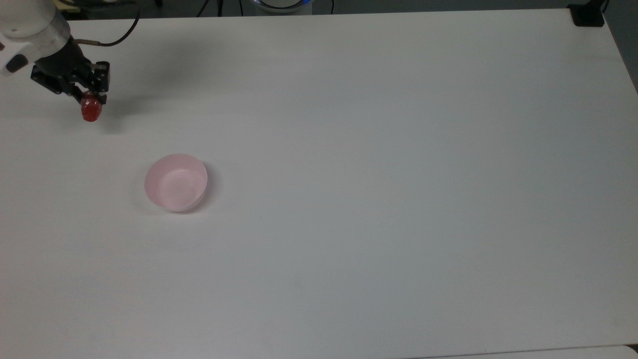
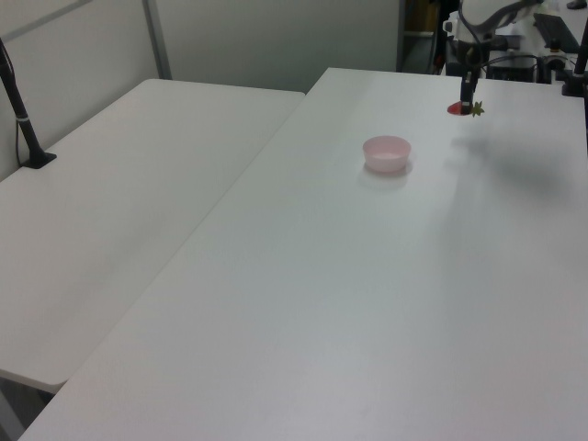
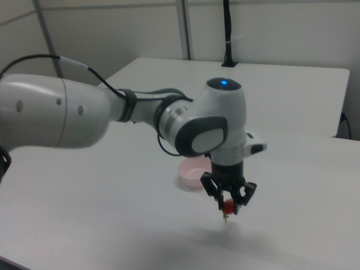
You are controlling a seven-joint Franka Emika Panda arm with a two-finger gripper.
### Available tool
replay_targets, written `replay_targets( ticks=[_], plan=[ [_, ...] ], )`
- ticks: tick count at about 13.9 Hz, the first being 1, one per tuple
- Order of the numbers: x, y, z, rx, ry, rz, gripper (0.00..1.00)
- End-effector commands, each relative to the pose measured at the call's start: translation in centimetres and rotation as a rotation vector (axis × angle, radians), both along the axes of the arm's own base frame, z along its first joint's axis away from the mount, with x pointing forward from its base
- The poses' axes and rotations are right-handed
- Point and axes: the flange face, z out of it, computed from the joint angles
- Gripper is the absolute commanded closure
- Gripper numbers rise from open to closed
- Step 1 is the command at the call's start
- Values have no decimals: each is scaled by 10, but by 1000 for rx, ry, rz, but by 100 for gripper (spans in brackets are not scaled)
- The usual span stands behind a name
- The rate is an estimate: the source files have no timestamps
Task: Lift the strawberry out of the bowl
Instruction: 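Lift the strawberry out of the bowl and carry it away, then lower the strawberry onto the table and open the gripper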
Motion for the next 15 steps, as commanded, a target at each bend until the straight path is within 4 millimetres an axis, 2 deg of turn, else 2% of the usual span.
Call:
replay_targets(
  ticks=[1, 3, 4, 5, 6, 7, 9, 10, 11, 12, 13, 15],
  plan=[
    [1, -12, -44, -4, 5, 25, 64],
    [1, -13, -52, -5, 15, 29, 60],
    [1, -13, -52, -5, 15, 29, 46],
    [1, -13, -50, -6, 14, 26, 26],
    [1, -13, -47, -7, 11, 16, 0],
    [2, -12, -39, -6, 5, 7, 0],
    [-1, -5, -7, -7, -1, -28, 0],
    [-3, 5, 20, -4, 4, -30, 0],
    [-2, 15, 39, 0, 7, -28, 0],
    [-2, 31, 61, 5, 5, -35, 0],
    [-4, 50, 91, 26, -13, -70, 0],
    [-6, 82, 126, 49, -30, -116, 0]
  ],
)
